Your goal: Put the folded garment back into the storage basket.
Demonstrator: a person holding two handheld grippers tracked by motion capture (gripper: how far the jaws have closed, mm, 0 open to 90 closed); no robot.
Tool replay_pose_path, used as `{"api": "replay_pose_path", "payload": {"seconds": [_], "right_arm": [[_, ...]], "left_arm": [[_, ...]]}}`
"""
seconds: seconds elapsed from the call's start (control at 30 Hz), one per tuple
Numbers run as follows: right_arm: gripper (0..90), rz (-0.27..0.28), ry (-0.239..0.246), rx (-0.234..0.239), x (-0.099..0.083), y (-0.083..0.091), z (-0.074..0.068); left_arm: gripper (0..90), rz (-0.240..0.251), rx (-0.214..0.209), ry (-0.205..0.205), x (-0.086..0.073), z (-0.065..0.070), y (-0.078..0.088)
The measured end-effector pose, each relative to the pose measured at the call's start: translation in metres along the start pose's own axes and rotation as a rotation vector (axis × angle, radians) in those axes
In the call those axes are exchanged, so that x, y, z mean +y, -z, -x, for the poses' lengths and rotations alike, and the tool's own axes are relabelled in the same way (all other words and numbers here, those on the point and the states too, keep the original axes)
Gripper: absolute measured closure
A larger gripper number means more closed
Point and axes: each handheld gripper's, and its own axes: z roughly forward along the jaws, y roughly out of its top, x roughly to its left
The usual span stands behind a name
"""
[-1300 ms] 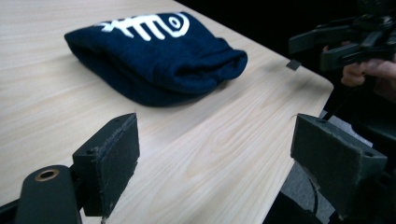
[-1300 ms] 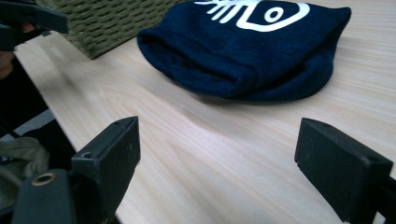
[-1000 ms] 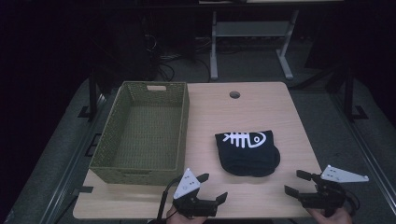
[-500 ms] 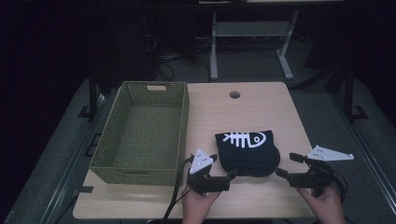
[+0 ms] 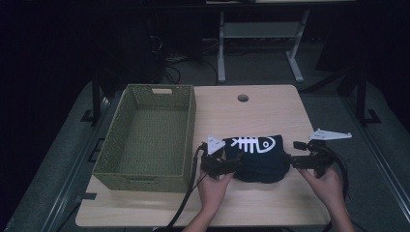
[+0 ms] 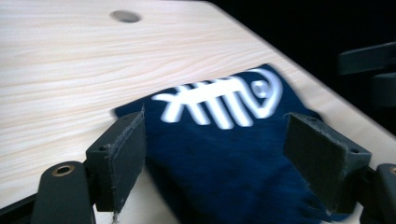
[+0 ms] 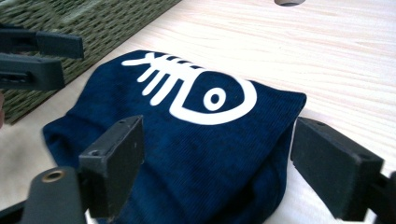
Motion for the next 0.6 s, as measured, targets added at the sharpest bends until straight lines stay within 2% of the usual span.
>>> {"api": "replay_pose_path", "payload": {"seconds": [0.1,0.17,0.23,0.33,0.37,0.43,0.47,0.5,0.53,0.6], "right_arm": [[19.0,-0.022,-0.018,0.005,0.001,-0.013,0.009],[19.5,-0.044,-0.032,0.003,0.001,-0.021,0.014],[20.8,-0.071,-0.065,-0.001,-0.003,-0.030,0.023],[22.2,-0.086,-0.083,-0.004,-0.005,-0.034,0.028],[23.1,-0.097,-0.086,-0.021,-0.006,-0.036,0.029],[23.2,-0.102,-0.080,-0.024,-0.007,-0.037,0.030],[23.3,-0.102,-0.082,-0.017,-0.008,-0.038,0.030],[24.7,-0.110,-0.086,-0.008,-0.008,-0.041,0.032],[26.3,-0.115,-0.092,-0.005,-0.009,-0.042,0.032],[27.2,-0.119,-0.104,0.000,-0.009,-0.043,0.033]], "left_arm": [[20.6,-0.015,0.035,0.035,-0.003,-0.008,-0.007],[20.8,-0.030,0.034,0.074,-0.006,-0.011,-0.010],[21.7,-0.064,0.044,0.072,-0.012,-0.013,-0.014],[21.9,-0.087,0.046,0.087,-0.015,-0.016,-0.018],[22.1,-0.096,0.040,0.115,-0.018,-0.018,-0.022],[22.1,-0.102,0.038,0.119,-0.019,-0.020,-0.024],[22.1,-0.113,0.036,0.124,-0.020,-0.021,-0.027],[22.3,-0.132,0.019,0.156,-0.021,-0.022,-0.030],[22.3,-0.132,0.019,0.156,-0.021,-0.022,-0.030],[22.6,-0.144,0.007,0.182,-0.023,-0.024,-0.033]]}}
